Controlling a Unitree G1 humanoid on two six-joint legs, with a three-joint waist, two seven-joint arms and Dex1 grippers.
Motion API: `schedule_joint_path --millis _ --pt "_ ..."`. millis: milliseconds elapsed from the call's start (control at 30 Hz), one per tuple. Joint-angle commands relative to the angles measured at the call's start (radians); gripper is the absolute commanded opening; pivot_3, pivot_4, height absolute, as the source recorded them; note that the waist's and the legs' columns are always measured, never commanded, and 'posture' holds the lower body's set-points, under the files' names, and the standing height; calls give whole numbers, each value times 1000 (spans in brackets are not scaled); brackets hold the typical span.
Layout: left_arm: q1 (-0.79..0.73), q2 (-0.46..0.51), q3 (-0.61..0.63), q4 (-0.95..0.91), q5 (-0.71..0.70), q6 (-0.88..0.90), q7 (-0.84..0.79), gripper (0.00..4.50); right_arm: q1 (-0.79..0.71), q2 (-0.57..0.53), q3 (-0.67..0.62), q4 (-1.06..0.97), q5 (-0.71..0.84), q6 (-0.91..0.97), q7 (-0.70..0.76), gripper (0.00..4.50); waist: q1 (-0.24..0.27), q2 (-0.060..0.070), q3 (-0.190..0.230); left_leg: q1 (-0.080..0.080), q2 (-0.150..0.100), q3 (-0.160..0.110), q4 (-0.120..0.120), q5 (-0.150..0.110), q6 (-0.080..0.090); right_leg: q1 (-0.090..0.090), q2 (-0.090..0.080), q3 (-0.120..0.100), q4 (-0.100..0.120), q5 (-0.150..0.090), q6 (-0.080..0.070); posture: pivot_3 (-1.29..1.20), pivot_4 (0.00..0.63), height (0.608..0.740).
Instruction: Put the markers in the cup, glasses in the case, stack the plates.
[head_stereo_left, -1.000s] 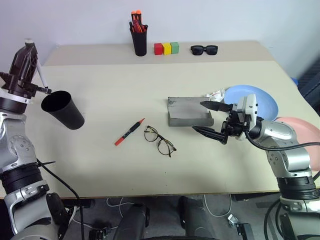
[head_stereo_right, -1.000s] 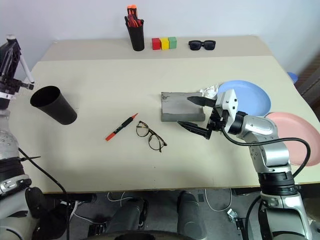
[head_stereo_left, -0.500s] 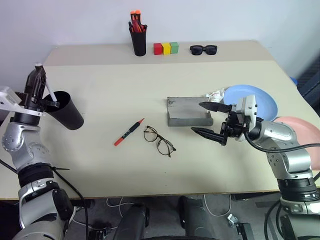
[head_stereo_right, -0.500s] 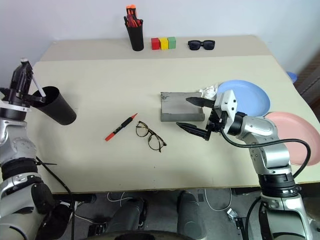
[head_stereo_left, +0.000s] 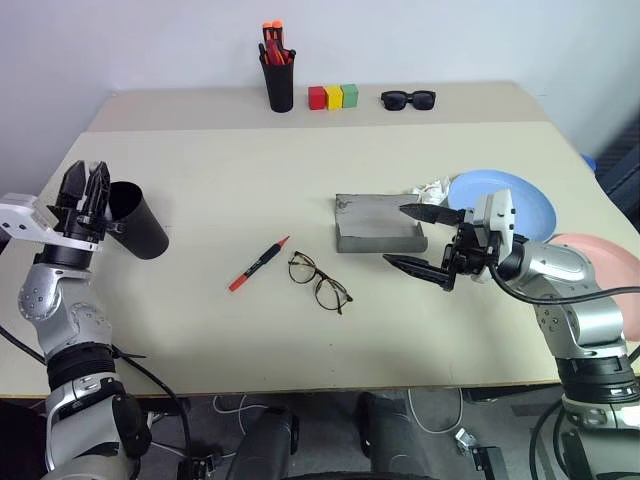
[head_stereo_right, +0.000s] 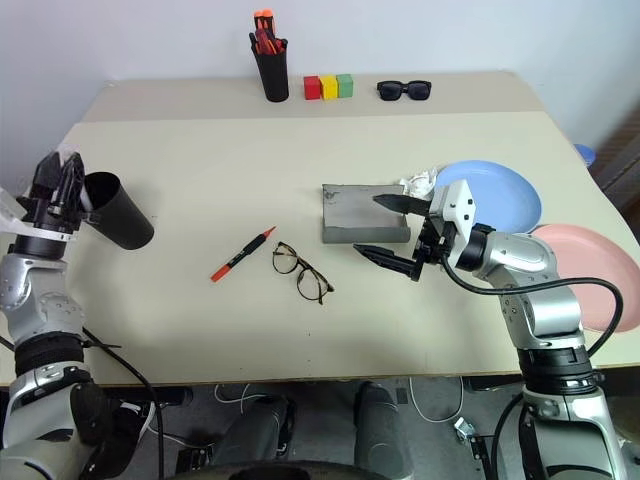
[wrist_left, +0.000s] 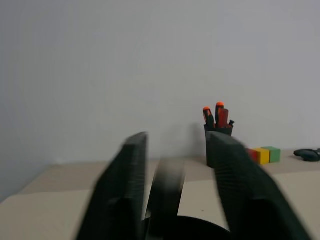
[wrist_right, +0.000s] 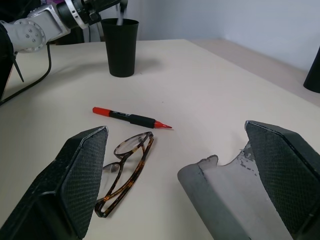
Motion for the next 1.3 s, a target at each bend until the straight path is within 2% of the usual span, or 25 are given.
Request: schedule_joint_path --millis 33,67,167,333,500,600,667,733,867,1000,1300 --pt "9 5 -1 -54 -17 -13 12 4009 -20 -7 -15 -23 4 -10 1 4500 0 0 0 0 0 0 0 0 0 0 0 0 0 0 0 0 150 740" --pt "12 4 -4 -65 -16 -10 16 4456 -20 -7 -14 -21 3 -12 2 4500 0 0 0 0 0 0 0 0 0 0 0 0 0 0 0 0 150 740" --pt "25 2 -18 -119 -21 16 26 4456 -19 -3 -14 -19 3 -14 1 4500 0 0 0 0 0 0 0 0 0 0 0 0 0 0 0 0 150 740" --pt "72 25 -85 -328 -56 188 29 4456 -18 -2 -16 -17 3 -16 0 4500 0 0 0 0 0 0 0 0 0 0 0 0 0 0 0 0 150 740" --pt "107 131 -216 -618 -236 640 3 4456 -6 -25 -36 -8 14 -8 23 4500 -1 0 0 0 0 0 0 0 0 0 0 0 0 0 0 0 150 740" --pt "92 209 -304 -695 -219 821 27 4456 19 -64 -51 0 26 1 67 4500 -1 0 0 0 0 0 0 0 0 0 0 0 0 0 0 0 150 740" --pt "51 226 -344 -713 -241 932 46 4456 34 -84 -60 4 30 -1 88 4500 -2 0 0 0 0 0 0 0 0 0 0 0 0 0 0 0 150 740" --pt "-1 246 -435 -750 -222 1032 39 4456 45 -95 -68 8 35 -1 96 4500 -1 0 0 0 0 0 0 0 0 0 1 0 1 0 0 0 150 740" --pt "-89 257 -572 -724 -138 1180 72 4456 68 -91 -73 -11 34 3 89 4500 -4 0 0 0 0 0 0 0 0 1 1 0 0 0 0 0 150 740" --pt "-117 278 -671 -661 -46 1167 -5 4456 116 -105 -78 -45 55 33 100 4500 -8 0 0 1 1 0 -2 0 0 0 2 0 0 0 0 0 150 740" --pt "-188 242 -775 -525 89 1158 -87 4456 176 -118 -108 -76 69 60 76 4500 0 0 0 0 0 0 -1 0 0 0 1 0 0 0 0 0 150 740"
